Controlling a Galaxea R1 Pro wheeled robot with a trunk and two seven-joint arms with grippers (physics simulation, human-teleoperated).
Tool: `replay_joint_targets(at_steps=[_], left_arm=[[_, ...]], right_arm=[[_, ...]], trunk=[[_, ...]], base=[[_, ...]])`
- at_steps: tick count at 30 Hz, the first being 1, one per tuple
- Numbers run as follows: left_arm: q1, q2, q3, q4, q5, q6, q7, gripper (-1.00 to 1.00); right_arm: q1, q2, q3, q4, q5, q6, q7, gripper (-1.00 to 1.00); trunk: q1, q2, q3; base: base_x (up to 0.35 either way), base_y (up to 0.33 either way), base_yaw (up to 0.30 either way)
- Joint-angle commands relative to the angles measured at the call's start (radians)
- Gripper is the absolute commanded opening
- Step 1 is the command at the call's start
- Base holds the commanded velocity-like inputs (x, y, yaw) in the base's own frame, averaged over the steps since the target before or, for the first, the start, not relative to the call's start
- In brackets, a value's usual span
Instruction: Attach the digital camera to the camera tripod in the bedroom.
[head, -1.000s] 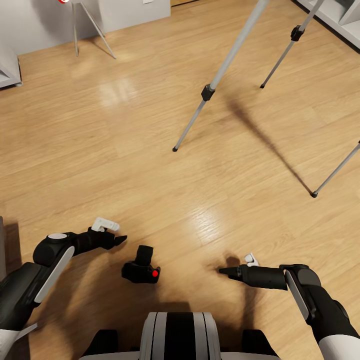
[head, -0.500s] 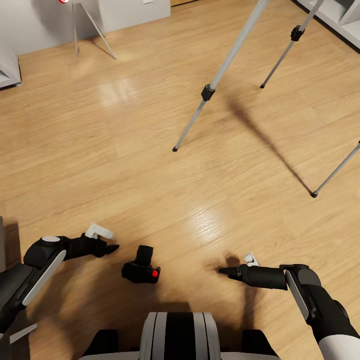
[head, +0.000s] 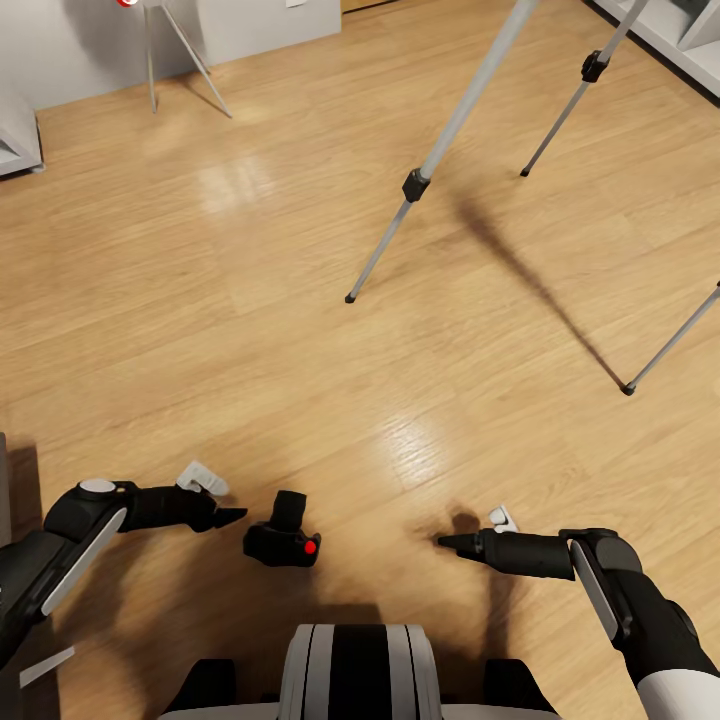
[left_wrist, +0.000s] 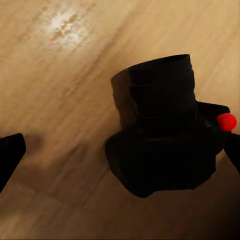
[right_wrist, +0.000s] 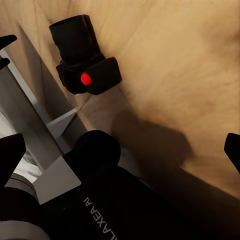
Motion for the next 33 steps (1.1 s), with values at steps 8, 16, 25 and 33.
replay_joint_targets(at_steps=[8,16,25,33], left_arm=[[-0.001,-0.001,0.001,0.001,-0.122,0.001,-0.013,1.0],[-0.001,0.009,-0.007,-0.033,-0.164,-0.017,-0.04,1.0],[-0.001,0.074,-0.077,-0.047,-0.261,-0.216,-0.073,1.0],[-0.001,0.1,-0.107,-0.039,-0.302,-0.365,-0.221,1.0]], right_arm=[[0.0,0.0,-0.001,0.0,-0.004,0.006,-0.001,1.0],[0.0,0.001,-0.001,0.001,-0.004,0.006,0.0,1.0],[0.0,0.001,-0.002,0.0,-0.004,0.006,-0.001,1.0],[0.0,0.0,-0.003,0.001,-0.004,0.006,-0.002,1.0]], trunk=[[0.0,0.0,-0.001],[0.0,0.0,-0.001],[0.0,0.0,-0.001],[0.0,0.0,-0.001]], base=[[0.0,0.0,0.0],[0.0,0.0,0.0],[0.0,0.0,0.0],[0.0,0.0,0.0]])
